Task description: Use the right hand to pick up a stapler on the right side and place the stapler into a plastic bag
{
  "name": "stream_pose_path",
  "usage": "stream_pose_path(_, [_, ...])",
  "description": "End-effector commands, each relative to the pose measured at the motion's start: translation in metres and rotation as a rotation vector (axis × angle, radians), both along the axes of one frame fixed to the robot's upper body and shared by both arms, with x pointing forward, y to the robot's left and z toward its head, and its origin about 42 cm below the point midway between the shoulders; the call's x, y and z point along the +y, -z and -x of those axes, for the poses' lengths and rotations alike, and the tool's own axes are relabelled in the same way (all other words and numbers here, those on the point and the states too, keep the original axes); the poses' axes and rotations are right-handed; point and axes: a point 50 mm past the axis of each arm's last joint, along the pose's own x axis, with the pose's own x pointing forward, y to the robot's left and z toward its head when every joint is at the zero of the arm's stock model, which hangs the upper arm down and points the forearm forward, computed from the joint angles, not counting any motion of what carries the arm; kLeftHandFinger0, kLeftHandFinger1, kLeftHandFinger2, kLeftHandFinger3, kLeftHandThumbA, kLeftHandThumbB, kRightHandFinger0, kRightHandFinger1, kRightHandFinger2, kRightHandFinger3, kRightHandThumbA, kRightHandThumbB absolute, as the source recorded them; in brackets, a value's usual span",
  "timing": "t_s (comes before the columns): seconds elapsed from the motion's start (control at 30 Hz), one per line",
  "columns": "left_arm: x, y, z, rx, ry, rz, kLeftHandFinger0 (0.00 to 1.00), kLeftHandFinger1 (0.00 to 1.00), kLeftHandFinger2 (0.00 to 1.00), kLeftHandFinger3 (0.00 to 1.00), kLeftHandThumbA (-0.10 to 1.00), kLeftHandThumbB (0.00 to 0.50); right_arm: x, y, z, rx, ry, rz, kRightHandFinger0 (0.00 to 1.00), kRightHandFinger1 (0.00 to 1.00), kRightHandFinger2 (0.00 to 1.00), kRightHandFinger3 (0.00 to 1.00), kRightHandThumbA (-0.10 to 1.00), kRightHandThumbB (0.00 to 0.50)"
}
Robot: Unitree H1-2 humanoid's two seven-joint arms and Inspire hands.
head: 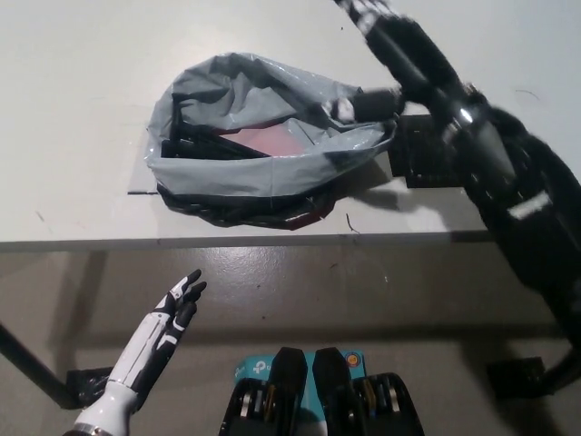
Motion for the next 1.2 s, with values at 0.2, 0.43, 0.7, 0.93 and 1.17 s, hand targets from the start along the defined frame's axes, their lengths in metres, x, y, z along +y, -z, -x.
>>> stream_pose_path(0.2, [0.016, -0.025, -0.024, -0.121, -0.046, 0.147, 1.00, 1.00, 1.00, 1.00, 1.00, 0.004, -0.093, 0.030, 0.255, -0.403, -0.092, -0.766, 1.00, 1.00, 1.00, 1.00, 1.00, 0.220])
stream_pose_path(0.43, [0.020, -0.012, -0.003, -0.088, -0.049, 0.132, 1.00, 1.00, 1.00, 1.00, 1.00, 0.007, -0.078, 0.146, 0.210, -0.081, 0.148, -0.815, 1.00, 1.00, 1.00, 1.00, 0.88, 0.185])
stream_pose_path(0.7, [0.023, -0.017, -0.004, -0.093, -0.068, 0.130, 1.00, 1.00, 1.00, 1.00, 1.00, 0.056, -0.087, 0.222, 0.182, 0.177, 0.307, -0.837, 1.00, 1.00, 1.00, 1.00, 0.75, 0.236])
stream_pose_path(0.93, [0.026, -0.014, 0.000, -0.088, -0.061, 0.107, 1.00, 1.00, 1.00, 1.00, 1.00, 0.036, -0.088, 0.238, 0.192, 0.276, 0.294, -0.912, 1.00, 1.00, 1.00, 1.00, 0.78, 0.212])
stream_pose_path(1.17, [0.026, -0.004, 0.012, -0.050, -0.059, 0.105, 1.00, 1.00, 1.00, 1.00, 1.00, 0.021, -0.089, 0.255, 0.211, 0.324, 0.305, -0.897, 1.00, 1.00, 1.00, 1.00, 0.77, 0.219])
